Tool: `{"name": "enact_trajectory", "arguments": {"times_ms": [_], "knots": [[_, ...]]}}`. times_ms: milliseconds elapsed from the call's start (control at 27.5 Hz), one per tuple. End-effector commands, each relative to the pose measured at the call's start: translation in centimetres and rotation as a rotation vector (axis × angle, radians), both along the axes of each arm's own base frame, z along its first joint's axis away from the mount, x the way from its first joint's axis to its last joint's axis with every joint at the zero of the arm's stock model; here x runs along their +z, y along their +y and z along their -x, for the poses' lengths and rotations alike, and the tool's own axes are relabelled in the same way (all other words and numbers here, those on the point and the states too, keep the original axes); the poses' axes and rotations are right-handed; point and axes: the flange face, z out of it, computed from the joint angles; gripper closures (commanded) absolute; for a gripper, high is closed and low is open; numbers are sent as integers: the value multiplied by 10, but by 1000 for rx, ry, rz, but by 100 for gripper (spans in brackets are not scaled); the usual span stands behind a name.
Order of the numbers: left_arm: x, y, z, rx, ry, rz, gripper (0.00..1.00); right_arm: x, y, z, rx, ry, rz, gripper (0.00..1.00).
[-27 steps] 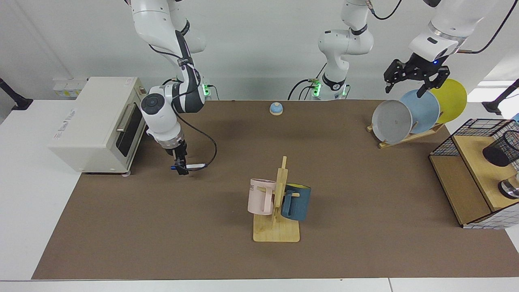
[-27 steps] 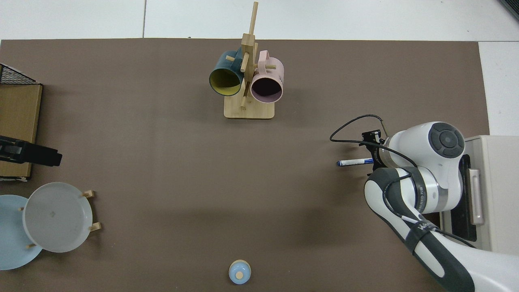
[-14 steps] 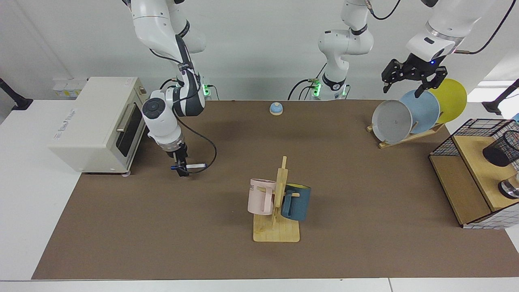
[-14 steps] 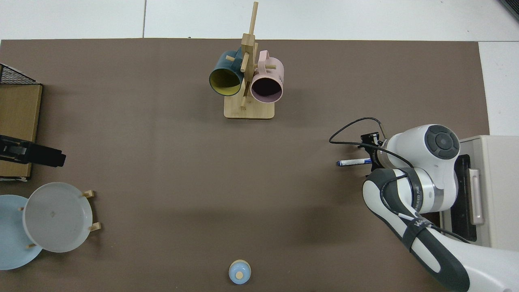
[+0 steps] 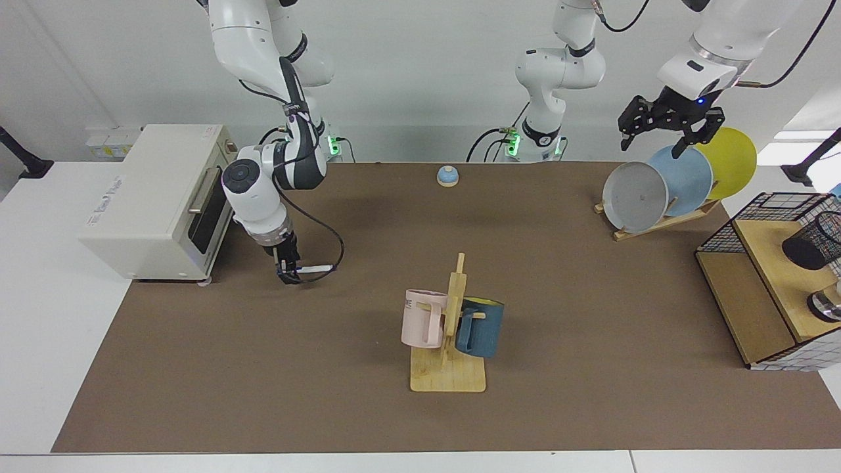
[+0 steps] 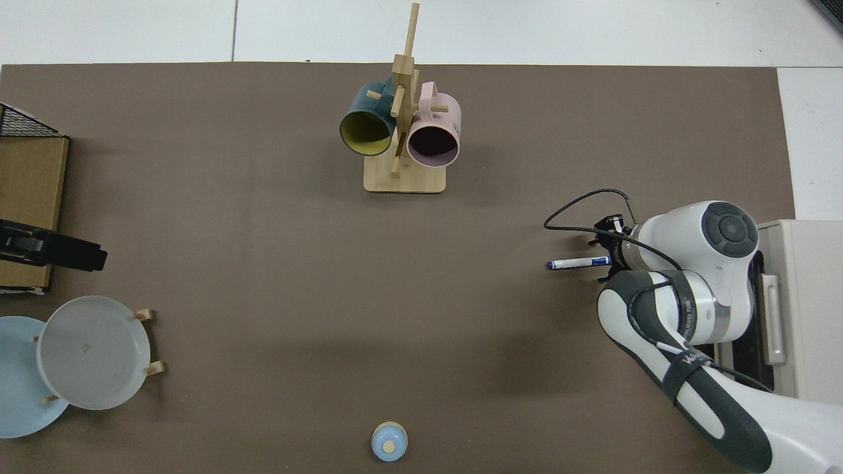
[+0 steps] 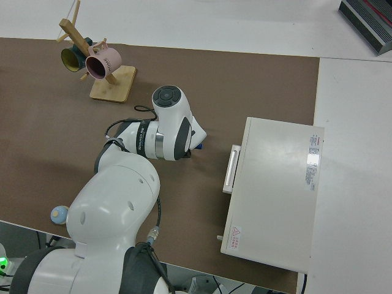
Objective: Put markers into pen holder
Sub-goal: 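Carry the marker to center with the right gripper while the left gripper approaches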
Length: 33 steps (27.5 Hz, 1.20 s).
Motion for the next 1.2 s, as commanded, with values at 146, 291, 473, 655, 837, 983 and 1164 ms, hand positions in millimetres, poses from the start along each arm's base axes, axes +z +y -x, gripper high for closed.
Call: {"name": "enact_trajectory", "arguments": {"times_ms": [146, 291, 473, 655, 837, 983, 1164], "knots": [[2, -2, 7, 1, 4, 2, 0, 3, 4, 2, 2, -15, -6, 94], [2, -2, 7, 4, 4, 2, 0, 9, 7, 2, 12, -23, -7, 100], [2, -2, 8, 6, 6, 1, 0, 21, 8, 1, 15, -15, -6, 100], [3, -2, 8, 6, 4, 2, 0, 54, 11, -4, 22, -3, -9, 100], [2, -9, 7, -8, 1, 1, 0, 103, 29, -7, 56, 13, -12, 100], [2, -11, 9, -16, 8, 1, 0, 134, 51, -10, 82, 32, -14, 100], [1, -18, 8, -37, 5, 0, 0, 183, 70, -3, 66, 16, -20, 100]]}}
